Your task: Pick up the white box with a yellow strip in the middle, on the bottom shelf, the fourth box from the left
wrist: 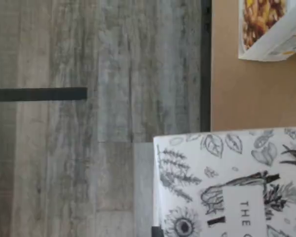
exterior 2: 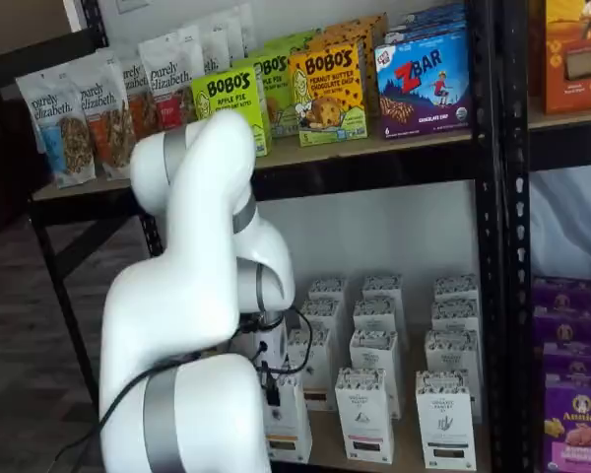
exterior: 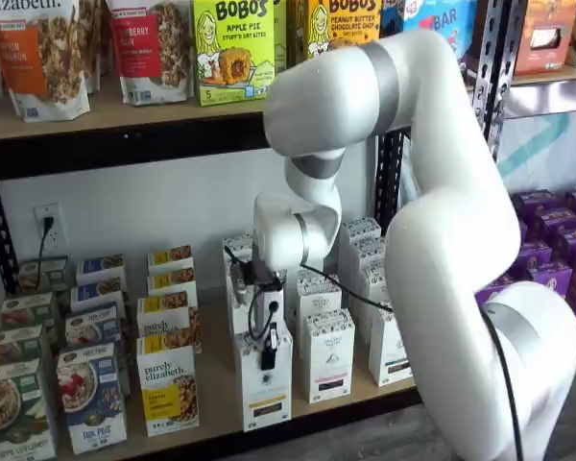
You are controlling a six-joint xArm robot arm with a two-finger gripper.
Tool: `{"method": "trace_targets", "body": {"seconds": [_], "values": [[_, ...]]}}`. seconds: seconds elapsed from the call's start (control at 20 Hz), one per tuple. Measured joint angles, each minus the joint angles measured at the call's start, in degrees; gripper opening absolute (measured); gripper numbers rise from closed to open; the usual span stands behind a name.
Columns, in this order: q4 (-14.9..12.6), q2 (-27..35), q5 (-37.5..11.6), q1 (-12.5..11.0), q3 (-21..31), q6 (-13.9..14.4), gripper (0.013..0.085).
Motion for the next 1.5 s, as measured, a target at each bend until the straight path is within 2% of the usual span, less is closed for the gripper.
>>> {"method": "trace_targets", "body": {"seconds": [0.4,0.8,1.1,1.3,1.5], "values": [[-1.7,-7.4,-1.7,1.2,8.7,2.7,0.0490],[0.6,-13.9,-1.8,2.1,15.2,1.5,0.0490],[-1.2,-20.0,-2.6,2.5,21.3,3.5,0.0490],[-1.0,-23.9,-3.0,2.2,25.0,3.1,0.0490],[-4.1,-28.5,-1.2,1.4,28.7,5.3,0.0490]]}}
